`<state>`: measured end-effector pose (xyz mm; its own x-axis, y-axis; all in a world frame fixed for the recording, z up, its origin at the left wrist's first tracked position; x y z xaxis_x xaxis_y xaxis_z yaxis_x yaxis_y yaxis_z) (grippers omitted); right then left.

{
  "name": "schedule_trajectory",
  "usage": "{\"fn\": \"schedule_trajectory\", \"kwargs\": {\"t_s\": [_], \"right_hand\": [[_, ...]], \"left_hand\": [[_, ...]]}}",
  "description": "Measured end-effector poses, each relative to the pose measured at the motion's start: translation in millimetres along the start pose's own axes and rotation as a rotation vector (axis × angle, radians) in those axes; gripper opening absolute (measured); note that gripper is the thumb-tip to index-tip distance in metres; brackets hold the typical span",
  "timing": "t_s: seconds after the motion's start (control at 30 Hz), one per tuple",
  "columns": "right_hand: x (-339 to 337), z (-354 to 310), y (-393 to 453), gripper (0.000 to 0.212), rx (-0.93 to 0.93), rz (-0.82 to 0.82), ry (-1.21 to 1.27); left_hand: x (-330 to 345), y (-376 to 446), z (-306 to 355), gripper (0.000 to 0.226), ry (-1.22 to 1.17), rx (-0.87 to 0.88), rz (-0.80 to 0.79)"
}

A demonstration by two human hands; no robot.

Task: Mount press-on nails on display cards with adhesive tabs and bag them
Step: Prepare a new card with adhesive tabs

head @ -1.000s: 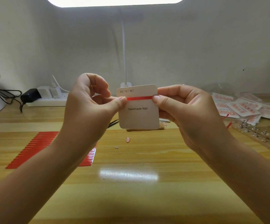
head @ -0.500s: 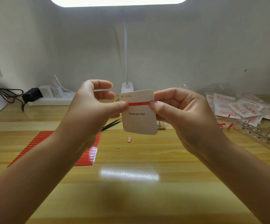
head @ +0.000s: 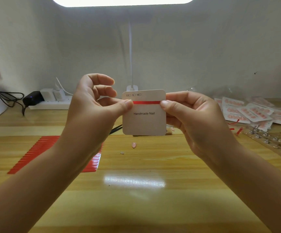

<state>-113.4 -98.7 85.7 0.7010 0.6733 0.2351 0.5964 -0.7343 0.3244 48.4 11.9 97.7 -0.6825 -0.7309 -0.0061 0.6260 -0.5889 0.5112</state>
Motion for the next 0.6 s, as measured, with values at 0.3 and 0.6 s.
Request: {"fn": "schedule_trajectory", "kwargs": {"t_s": [0.3,0.6], "right_hand": [[7.2,-3.2,-3.6,0.009,-0.052,-0.075,0.020],[9.0,-3.1,-3.3,0.021,-0.055,-0.112,0.012]], "left_hand": [[-0.9,2.3,-2.3,0.044,0.046,-0.031,-0.005],[-3.8,5.6,-8.6,0.048,0.018,-0.098,0.010]]}}
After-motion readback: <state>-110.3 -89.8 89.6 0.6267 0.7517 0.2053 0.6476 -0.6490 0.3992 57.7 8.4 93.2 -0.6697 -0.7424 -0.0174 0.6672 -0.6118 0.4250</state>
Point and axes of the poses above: each hand's wrist, its own y-axis towards the middle knuckle, its own x-axis out of the palm, z = x × y, the point moved 6 cm from there along y, towards the middle knuckle, and after that the axes turned 1 degree about -z, right-handed, at the moved point
